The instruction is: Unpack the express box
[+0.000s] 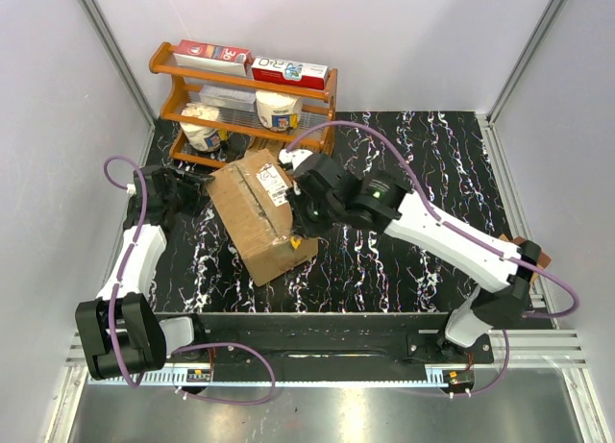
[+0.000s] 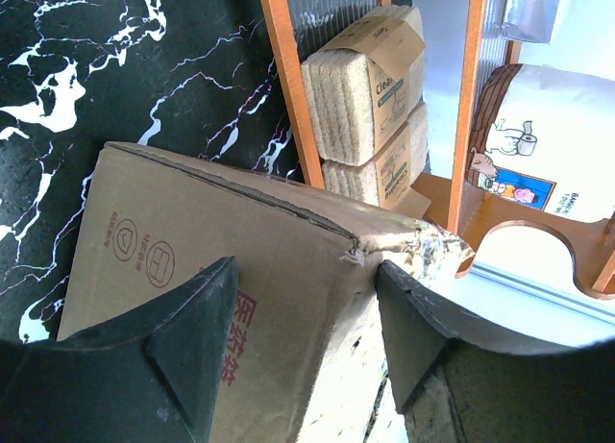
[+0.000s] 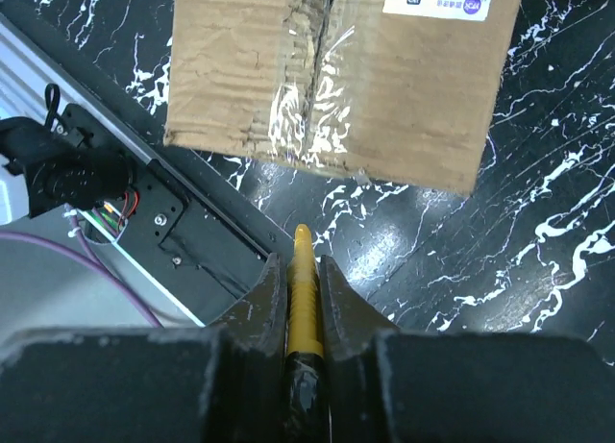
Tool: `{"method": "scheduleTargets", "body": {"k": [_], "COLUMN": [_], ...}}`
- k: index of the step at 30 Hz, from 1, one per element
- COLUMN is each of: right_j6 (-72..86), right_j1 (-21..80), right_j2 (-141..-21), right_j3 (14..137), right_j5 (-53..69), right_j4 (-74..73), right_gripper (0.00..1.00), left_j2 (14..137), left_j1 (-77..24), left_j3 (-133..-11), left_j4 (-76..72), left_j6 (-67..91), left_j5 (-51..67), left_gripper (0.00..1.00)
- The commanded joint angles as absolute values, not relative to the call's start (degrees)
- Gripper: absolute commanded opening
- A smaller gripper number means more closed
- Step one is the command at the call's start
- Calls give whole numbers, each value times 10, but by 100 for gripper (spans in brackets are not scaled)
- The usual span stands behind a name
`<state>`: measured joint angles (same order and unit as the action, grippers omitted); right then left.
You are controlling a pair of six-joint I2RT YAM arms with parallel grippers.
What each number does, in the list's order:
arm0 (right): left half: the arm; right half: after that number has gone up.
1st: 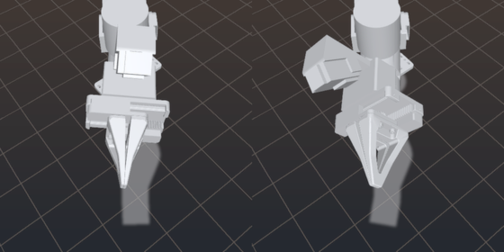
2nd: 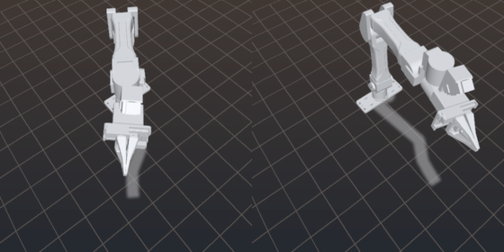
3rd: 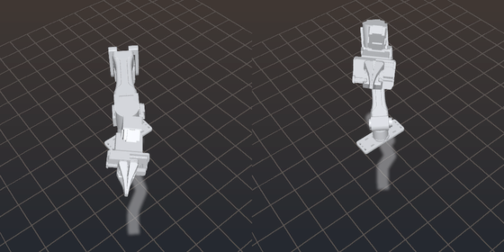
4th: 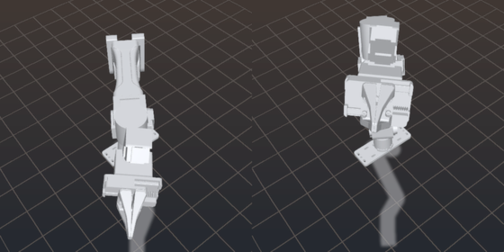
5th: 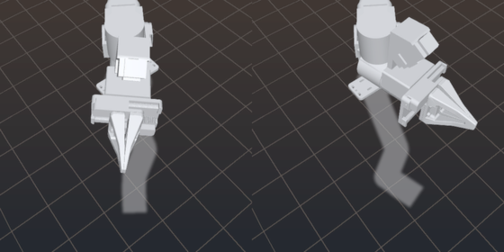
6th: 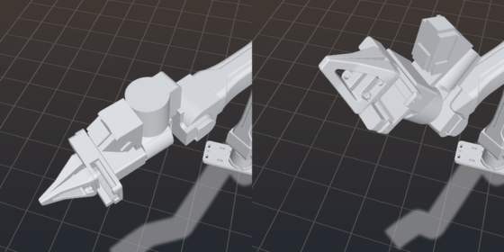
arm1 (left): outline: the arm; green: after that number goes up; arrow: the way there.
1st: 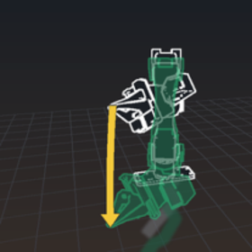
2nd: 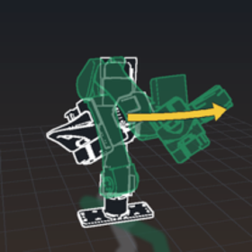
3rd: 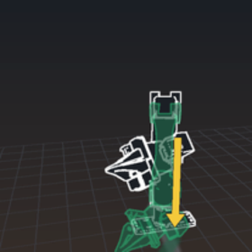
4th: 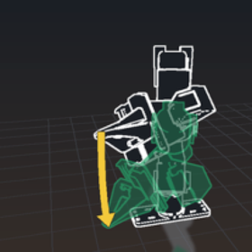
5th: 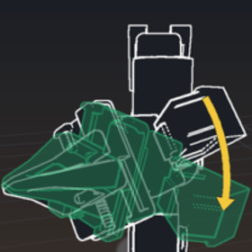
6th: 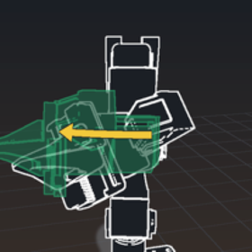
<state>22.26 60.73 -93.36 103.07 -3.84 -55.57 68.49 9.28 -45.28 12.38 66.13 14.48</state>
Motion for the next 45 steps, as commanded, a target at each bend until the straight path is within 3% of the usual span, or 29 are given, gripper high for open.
{"method": "scheduleTargets", "body": {"k": [1,5,9,16,21,25,28,35,45], "right_j6": [213,211,213,214,141,130,138,170,223], "right_j1": [613,613,607,531,491,486,486,497,521], "right_j2": [-873,-853,-843,-857,-891,-941,-949,-892,-801], "right_j3": [1010,1001,1001,958,883,903,903,832,755], "right_j5": [-15,-73,-175,-257,-213,-193,-150,-59,-98], "right_j4": [-560,-542,-516,-455,-326,-322,-314,-303,-351], "right_gripper": [0,0,0,0,0,0,0,0,0], "left_j2": [711,706,700,653,657,713,711,729,785], "left_j1": [92,92,92,92,91,86,80,59,23], "left_j3": [-436,-439,-457,-519,-485,-472,-465,-455,-499], "left_j4": [208,197,169,207,152,115,106,23,4], "left_j6": [654,636,591,463,450,464,454,449,460], "left_j5": [105,125,180,189,259,372,391,465,447], "left_gripper": [63,68,84,94,92,86,85,84,84]}}
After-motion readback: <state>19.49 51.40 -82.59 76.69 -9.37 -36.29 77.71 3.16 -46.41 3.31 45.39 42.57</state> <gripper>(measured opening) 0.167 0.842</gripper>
